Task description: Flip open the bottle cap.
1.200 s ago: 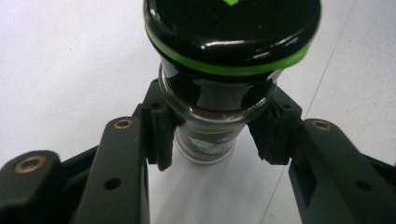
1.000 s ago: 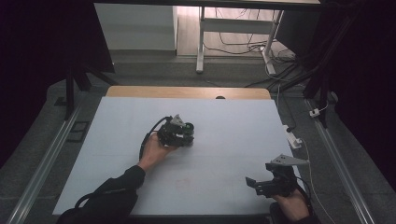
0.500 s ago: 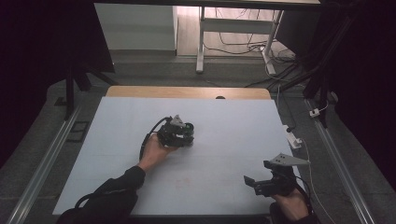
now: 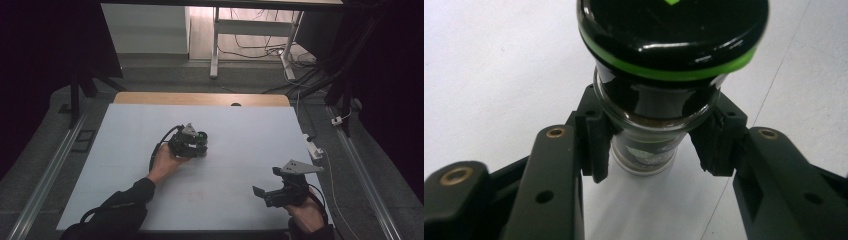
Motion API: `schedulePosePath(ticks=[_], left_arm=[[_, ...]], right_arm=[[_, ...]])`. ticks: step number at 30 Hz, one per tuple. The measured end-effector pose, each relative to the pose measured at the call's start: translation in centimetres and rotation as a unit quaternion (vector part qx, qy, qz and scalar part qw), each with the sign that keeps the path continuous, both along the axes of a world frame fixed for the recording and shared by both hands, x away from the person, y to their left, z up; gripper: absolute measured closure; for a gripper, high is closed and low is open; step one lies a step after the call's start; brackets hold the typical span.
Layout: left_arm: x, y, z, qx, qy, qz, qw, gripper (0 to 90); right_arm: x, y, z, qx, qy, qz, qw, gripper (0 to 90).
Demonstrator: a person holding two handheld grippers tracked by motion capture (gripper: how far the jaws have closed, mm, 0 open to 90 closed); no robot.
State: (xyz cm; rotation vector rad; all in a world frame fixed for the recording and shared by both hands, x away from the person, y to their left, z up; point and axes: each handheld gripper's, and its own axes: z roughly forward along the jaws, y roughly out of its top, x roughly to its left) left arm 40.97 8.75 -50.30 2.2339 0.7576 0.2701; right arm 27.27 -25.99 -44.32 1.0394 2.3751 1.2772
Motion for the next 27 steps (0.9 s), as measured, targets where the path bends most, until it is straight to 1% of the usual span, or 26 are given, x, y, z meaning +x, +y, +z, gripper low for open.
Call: schedulePosePath(ticks=[2,5,12,16,19,23,27], left_arm=[[0.0,0.0,0.0,0.000,0.000,0.000,1.0000,53.7],[0.0,0.0,0.0,0.000,0.000,0.000,1.0000,53.7],[0.0,0.0,0.0,0.000,0.000,-0.001,1.0000,53.7],[0.0,0.0,0.0,0.000,0.000,0.000,1.0000,53.7],[0.0,0.0,0.0,0.000,0.000,0.000,1.0000,53.7],[0.0,0.0,0.0,0.000,0.000,0.000,1.0000,53.7],[0.0,0.0,0.0,0.000,0.000,0.000,1.0000,53.7]], right_arm=[[0.1,0.3,0.1,0.006,0.000,0.006,1.0000,0.0],[0.2,0.8,0.2,0.008,0.001,0.014,0.9999,0.0],[0.6,1.8,0.2,0.013,0.006,0.021,0.9997,0.0],[1.0,2.5,0.4,0.015,0.004,0.028,0.9995,0.0],[1.3,3.2,0.6,0.012,0.013,0.033,0.9993,0.0],[1.9,4.2,0.6,0.010,0.020,0.041,0.9989,0.0],[2.5,5.3,0.7,0.001,0.018,0.038,0.9991,0.0]])
